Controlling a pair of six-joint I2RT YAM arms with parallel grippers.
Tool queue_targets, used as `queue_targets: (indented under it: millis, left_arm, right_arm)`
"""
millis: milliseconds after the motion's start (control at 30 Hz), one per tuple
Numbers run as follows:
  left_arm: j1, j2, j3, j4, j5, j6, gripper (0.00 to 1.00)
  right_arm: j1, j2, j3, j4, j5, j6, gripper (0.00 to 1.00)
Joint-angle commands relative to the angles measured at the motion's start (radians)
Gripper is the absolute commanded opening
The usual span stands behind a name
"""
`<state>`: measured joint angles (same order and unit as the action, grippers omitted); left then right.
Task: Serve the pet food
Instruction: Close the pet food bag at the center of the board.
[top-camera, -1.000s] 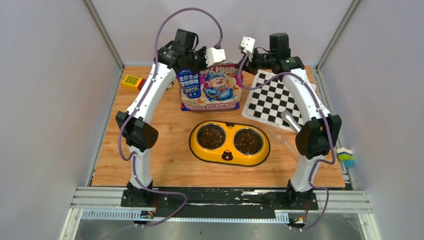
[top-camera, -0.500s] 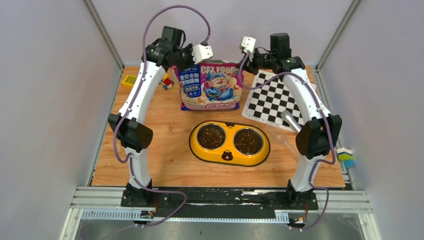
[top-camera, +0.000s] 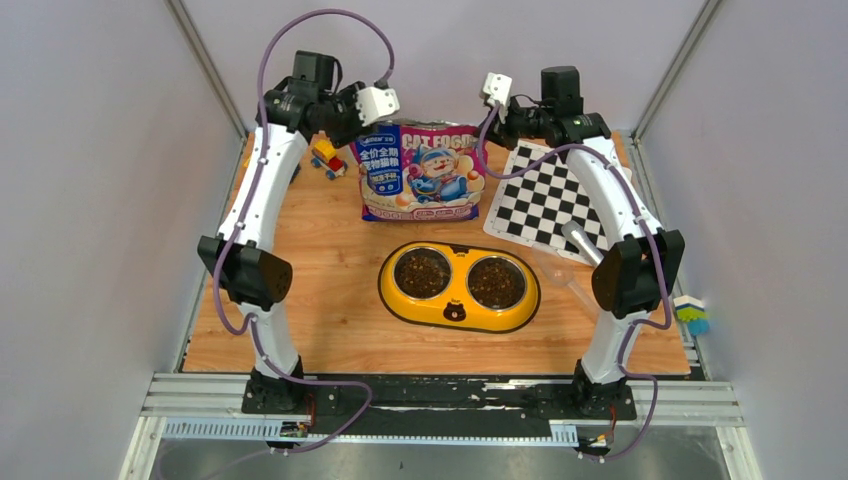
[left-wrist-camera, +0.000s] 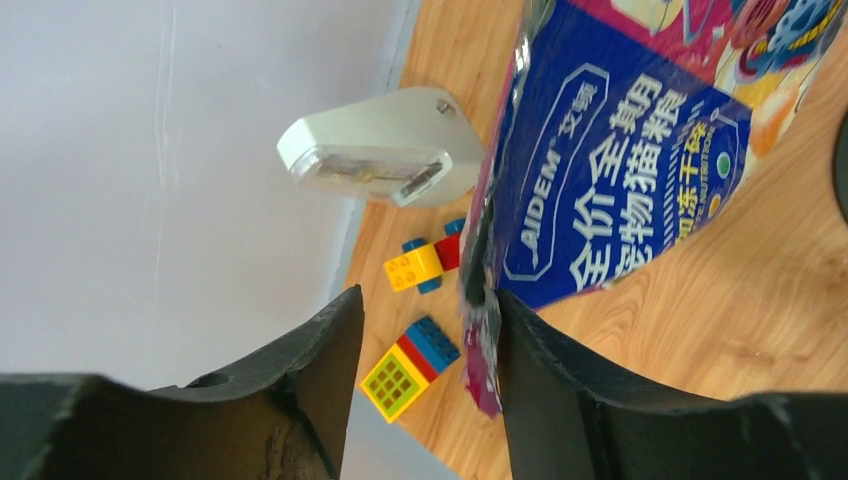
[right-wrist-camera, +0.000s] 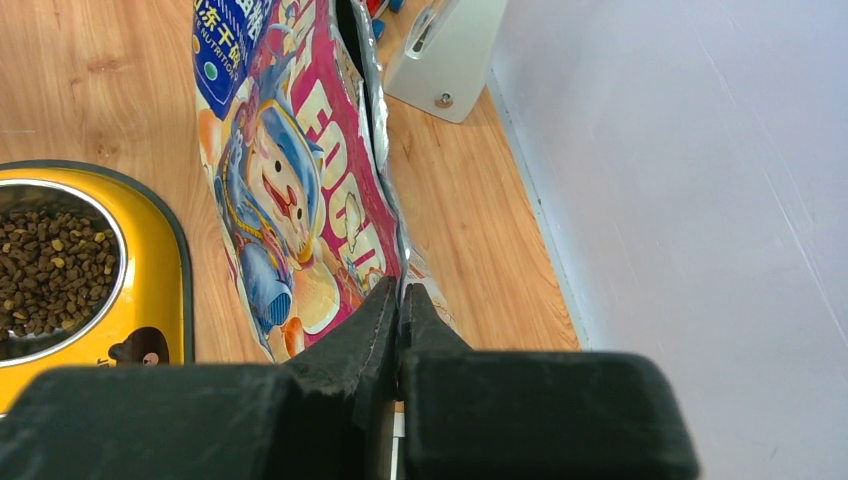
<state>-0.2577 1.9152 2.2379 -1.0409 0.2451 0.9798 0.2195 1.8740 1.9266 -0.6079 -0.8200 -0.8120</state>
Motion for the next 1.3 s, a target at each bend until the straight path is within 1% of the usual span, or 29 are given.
queue_targets:
  millis: [0,33,67,100,133,167,200,233,267,300,333,367,467,567,600,667,733,800,867,900,933,967,1000,1033,1067,1100,1133,1167,1267]
  left_arm:
    - [0.039,-0.069,-0.005,-0.036,-0.027,0.057,0.57]
    - [0.046,-0.071,-0.007,-0.041,-0.025,0.061,0.55]
    - [0.048,-0.075,-0.014,-0.047,-0.021,0.068,0.47]
    - [0.052,-0.078,-0.018,-0.05,-0.016,0.078,0.44]
    - [0.054,-0.086,-0.033,-0.049,-0.013,0.083,0.38]
    - [0.054,-0.089,-0.048,-0.048,-0.009,0.092,0.35]
    - [0.055,-0.096,-0.055,-0.044,-0.007,0.094,0.28]
    - [0.055,-0.098,-0.065,-0.039,-0.001,0.092,0.24]
    - [0.054,-0.099,-0.068,-0.026,0.002,0.087,0.16]
    - [0.055,-0.099,-0.069,-0.02,0.008,0.077,0.12]
    - [0.056,-0.097,-0.067,-0.008,0.009,0.072,0.02]
    - [0.059,-0.094,-0.059,-0.001,0.012,0.057,0.0]
    - [0.09,-0.065,0.001,0.002,0.057,0.025,0.0]
    - [0.154,-0.029,0.11,-0.028,0.14,-0.018,0.0]
    - [0.172,-0.02,0.118,-0.034,0.151,-0.024,0.0]
    - [0.185,-0.027,0.108,-0.033,0.18,-0.03,0.0]
    - [0.192,-0.05,0.069,-0.021,0.219,-0.032,0.0]
    - [0.202,-0.079,0.027,0.002,0.291,-0.036,0.0]
    - [0.21,-0.104,-0.01,0.03,0.324,-0.055,0.0]
    - [0.213,-0.112,-0.012,0.04,0.334,-0.064,0.06]
    - [0.218,-0.114,-0.011,0.041,0.351,-0.078,0.12]
    - [0.219,-0.118,-0.011,0.041,0.358,-0.086,0.29]
    - [0.22,-0.12,-0.013,0.041,0.376,-0.099,0.37]
    - [0.221,-0.125,-0.015,0.04,0.386,-0.105,0.49]
    - [0.22,-0.129,-0.024,0.045,0.406,-0.122,0.54]
    - [0.221,-0.135,-0.029,0.054,0.418,-0.13,0.61]
    - [0.22,-0.138,-0.037,0.058,0.439,-0.141,0.66]
    - [0.219,-0.141,-0.039,0.065,0.445,-0.147,0.68]
    - [0.195,-0.134,-0.035,0.057,0.448,-0.134,0.7]
  right_arm:
    - [-0.029,-0.085,0.011,0.047,0.009,0.0,0.0]
    - [-0.028,-0.085,0.012,0.046,0.01,0.002,0.0]
    - [-0.028,-0.085,0.013,0.047,0.011,0.001,0.0]
    - [-0.029,-0.084,0.013,0.048,0.011,0.001,0.0]
    - [-0.029,-0.085,0.013,0.047,0.011,0.0,0.0]
    - [-0.029,-0.085,0.012,0.048,0.011,0.0,0.0]
    - [-0.029,-0.086,0.012,0.047,0.013,-0.001,0.0]
    - [-0.028,-0.086,0.013,0.048,0.012,-0.001,0.0]
    - [-0.029,-0.087,0.013,0.047,0.011,-0.002,0.0]
    - [-0.029,-0.086,0.015,0.048,0.012,-0.003,0.0]
    - [-0.028,-0.087,0.015,0.048,0.014,-0.004,0.0]
    - [-0.029,-0.087,0.015,0.047,0.017,-0.005,0.0]
    - [-0.033,-0.091,0.013,0.047,0.022,-0.01,0.0]
    - [-0.041,-0.096,0.009,0.046,0.022,-0.013,0.0]
    - [-0.041,-0.1,0.003,0.048,0.019,-0.017,0.0]
    - [-0.041,-0.105,-0.007,0.048,0.002,-0.022,0.0]
    - [-0.039,-0.105,-0.006,0.044,-0.018,-0.017,0.0]
    - [-0.037,-0.104,0.005,0.035,-0.028,-0.02,0.0]
    - [-0.037,-0.105,0.007,0.031,-0.032,-0.028,0.0]
    - [-0.035,-0.11,0.003,0.03,-0.031,-0.038,0.0]
    - [-0.03,-0.116,-0.005,0.028,-0.028,-0.048,0.08]
    - [-0.023,-0.125,-0.013,0.026,-0.028,-0.064,0.26]
    - [-0.017,-0.137,-0.021,0.02,-0.03,-0.084,0.42]
    - [-0.008,-0.146,-0.02,0.012,-0.03,-0.102,0.58]
    - [0.005,-0.149,-0.007,-0.011,-0.027,-0.119,0.73]
    - [0.018,-0.147,0.019,-0.034,-0.021,-0.135,0.87]
    - [0.035,-0.143,0.046,-0.048,-0.011,-0.151,0.94]
    - [0.051,-0.136,0.073,-0.054,0.0,-0.157,0.97]
    - [0.101,-0.106,0.162,-0.076,0.022,-0.189,1.0]
